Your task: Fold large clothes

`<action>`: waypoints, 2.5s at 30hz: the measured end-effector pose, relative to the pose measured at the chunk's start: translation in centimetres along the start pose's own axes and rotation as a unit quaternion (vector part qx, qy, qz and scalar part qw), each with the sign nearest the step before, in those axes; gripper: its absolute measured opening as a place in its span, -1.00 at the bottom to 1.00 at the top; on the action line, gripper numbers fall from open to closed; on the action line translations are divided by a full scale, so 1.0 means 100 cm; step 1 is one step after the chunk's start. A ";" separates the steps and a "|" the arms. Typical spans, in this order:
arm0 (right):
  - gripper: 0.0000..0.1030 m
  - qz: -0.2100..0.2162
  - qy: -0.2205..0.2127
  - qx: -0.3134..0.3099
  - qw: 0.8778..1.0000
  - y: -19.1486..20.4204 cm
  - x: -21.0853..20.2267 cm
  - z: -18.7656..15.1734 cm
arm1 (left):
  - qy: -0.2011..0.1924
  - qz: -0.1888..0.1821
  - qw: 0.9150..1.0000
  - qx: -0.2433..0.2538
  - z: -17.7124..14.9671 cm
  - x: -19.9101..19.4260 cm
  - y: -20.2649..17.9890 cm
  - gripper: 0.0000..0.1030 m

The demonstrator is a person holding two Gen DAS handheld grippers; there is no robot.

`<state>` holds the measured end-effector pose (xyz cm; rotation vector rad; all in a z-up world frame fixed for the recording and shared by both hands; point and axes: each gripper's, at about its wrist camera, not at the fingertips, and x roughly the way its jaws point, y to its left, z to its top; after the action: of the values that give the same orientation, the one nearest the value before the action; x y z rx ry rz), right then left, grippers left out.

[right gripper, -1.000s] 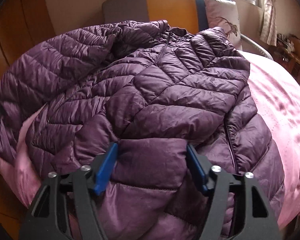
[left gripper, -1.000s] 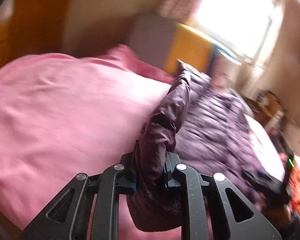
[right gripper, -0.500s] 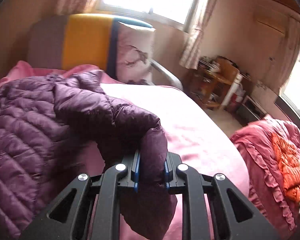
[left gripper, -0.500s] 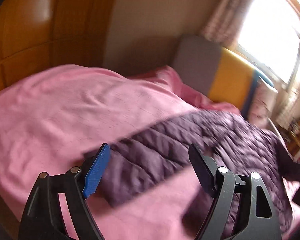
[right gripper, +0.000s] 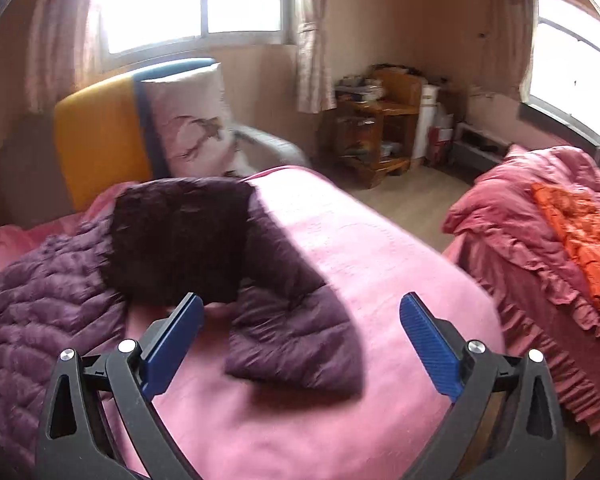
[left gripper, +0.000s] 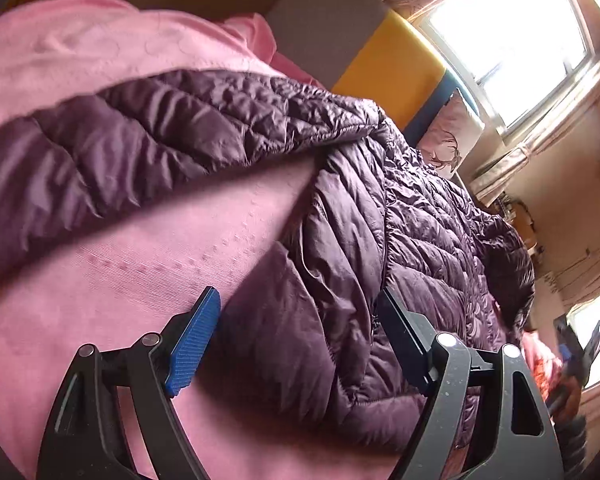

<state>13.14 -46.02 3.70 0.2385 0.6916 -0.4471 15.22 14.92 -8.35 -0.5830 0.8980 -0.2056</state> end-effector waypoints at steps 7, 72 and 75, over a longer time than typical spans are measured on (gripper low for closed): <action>0.83 0.241 0.183 -0.030 0.953 0.097 -0.001 -0.103 | 0.033 -0.010 0.999 0.008 0.005 0.025 -0.004 -0.42; 0.57 0.399 0.170 -0.304 0.848 0.338 -0.046 -0.212 | -0.228 0.410 0.876 -0.110 0.038 -0.198 0.143 0.39; 0.66 0.384 0.142 -0.254 0.876 0.312 -0.041 -0.177 | -0.231 0.344 0.909 -0.044 0.034 -0.181 0.085 0.39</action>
<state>15.12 -11.02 -4.84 0.0622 0.9093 0.5479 6.11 30.60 0.74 -0.3437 0.6010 0.5964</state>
